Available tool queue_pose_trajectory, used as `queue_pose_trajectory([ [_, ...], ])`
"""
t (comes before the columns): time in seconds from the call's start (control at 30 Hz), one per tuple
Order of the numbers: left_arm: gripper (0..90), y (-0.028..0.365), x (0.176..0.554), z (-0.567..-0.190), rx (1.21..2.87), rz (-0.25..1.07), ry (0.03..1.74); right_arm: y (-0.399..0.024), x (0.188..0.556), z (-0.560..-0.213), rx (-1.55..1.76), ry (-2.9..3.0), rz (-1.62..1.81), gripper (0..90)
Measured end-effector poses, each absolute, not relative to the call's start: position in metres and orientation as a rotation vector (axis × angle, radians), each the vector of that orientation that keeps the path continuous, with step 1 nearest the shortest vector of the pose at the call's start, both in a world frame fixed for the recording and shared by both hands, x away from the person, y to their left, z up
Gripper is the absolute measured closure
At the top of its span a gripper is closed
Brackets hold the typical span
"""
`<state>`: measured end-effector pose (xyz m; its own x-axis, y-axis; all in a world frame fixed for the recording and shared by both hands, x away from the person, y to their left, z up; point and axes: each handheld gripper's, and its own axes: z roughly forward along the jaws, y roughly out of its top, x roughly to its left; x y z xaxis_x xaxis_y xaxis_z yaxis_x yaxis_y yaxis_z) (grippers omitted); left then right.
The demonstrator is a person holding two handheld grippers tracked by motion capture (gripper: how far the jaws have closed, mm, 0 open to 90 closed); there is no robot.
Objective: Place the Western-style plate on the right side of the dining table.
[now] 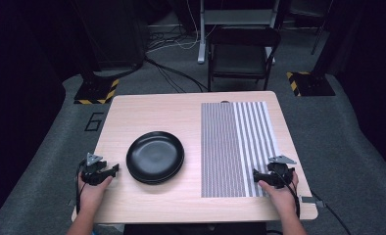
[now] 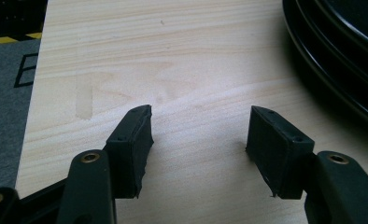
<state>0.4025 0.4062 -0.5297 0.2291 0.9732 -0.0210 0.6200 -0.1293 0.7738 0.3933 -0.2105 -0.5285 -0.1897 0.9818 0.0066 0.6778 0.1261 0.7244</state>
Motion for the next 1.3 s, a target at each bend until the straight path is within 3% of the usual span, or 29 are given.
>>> queue_pose_trajectory([
  [0.93, 41.2, 0.404, 0.403, -0.529, 1.836, 0.664, 1.467, -0.211, 0.393, -0.528, 1.6, 1.928, 0.836, 2.8],
  [1.03, 43.9, 0.403, 0.402, -0.528, 1.836, 0.638, 1.47, -0.212, 0.392, -0.527, 1.61, 1.91, 0.838, 10.0],
  [1.1, 45.1, 0.402, 0.401, -0.526, 1.843, 0.62, 1.469, -0.214, 0.391, -0.524, 1.633, 1.875, 0.834, 22.8],
  [1.13, 46.5, 0.4, 0.4, -0.523, 1.848, 0.618, 1.465, -0.216, 0.391, -0.522, 1.648, 1.864, 0.829, 33.5],
  [1.2, 47.6, 0.4, 0.399, -0.52, 1.845, 0.619, 1.452, -0.217, 0.392, -0.519, 1.661, 1.886, 0.848, 39.9],
  [1.3, 48.2, 0.4, 0.397, -0.517, 1.836, 0.616, 1.456, -0.215, 0.392, -0.515, 1.658, 1.905, 0.861, 42.4],
])
